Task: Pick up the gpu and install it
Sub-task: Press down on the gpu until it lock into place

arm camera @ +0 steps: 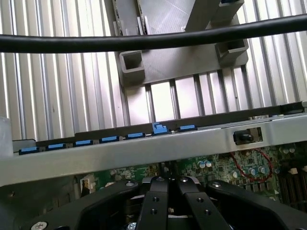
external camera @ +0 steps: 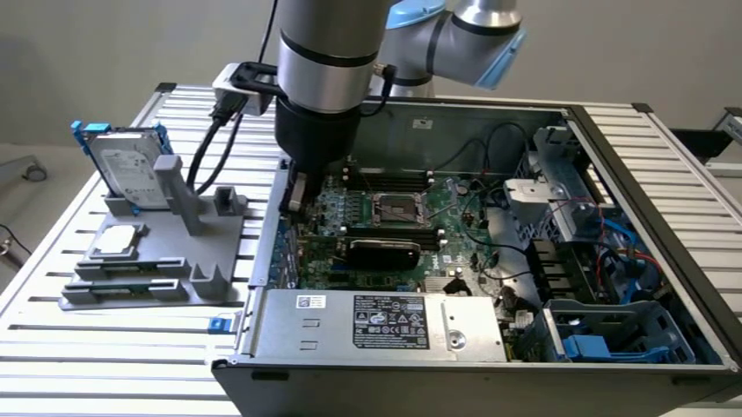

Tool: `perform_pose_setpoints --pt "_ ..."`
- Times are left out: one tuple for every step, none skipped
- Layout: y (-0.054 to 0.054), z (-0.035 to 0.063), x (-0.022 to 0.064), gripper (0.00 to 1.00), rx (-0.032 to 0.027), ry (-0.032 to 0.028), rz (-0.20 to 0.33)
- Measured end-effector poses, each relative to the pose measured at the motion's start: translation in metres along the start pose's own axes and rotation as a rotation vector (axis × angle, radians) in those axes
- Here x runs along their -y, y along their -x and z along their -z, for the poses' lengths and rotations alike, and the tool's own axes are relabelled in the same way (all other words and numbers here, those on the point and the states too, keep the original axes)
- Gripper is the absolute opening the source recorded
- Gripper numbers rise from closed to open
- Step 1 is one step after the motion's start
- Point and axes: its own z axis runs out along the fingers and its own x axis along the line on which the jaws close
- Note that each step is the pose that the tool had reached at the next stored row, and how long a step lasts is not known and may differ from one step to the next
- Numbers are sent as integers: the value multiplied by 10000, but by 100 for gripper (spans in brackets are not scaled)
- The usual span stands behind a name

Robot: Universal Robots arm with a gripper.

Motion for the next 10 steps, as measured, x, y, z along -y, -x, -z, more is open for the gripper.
perform_pose_setpoints --pt "1 9 8 11 -12 28 -12" --pt "2 18 16 11 -21 57 -23" --pt "4 26 25 11 -29 88 -31" --pt "6 31 34 11 -36 117 -36" --pt "7 32 41 11 -44 132 -40" --pt "7 32 43 11 -65 136 -44" --pt "7 33 43 11 -101 135 -51" --pt "6 33 43 11 -142 132 -60" --pt "6 31 44 11 -184 126 -68" --pt "6 28 45 11 -230 119 -77"
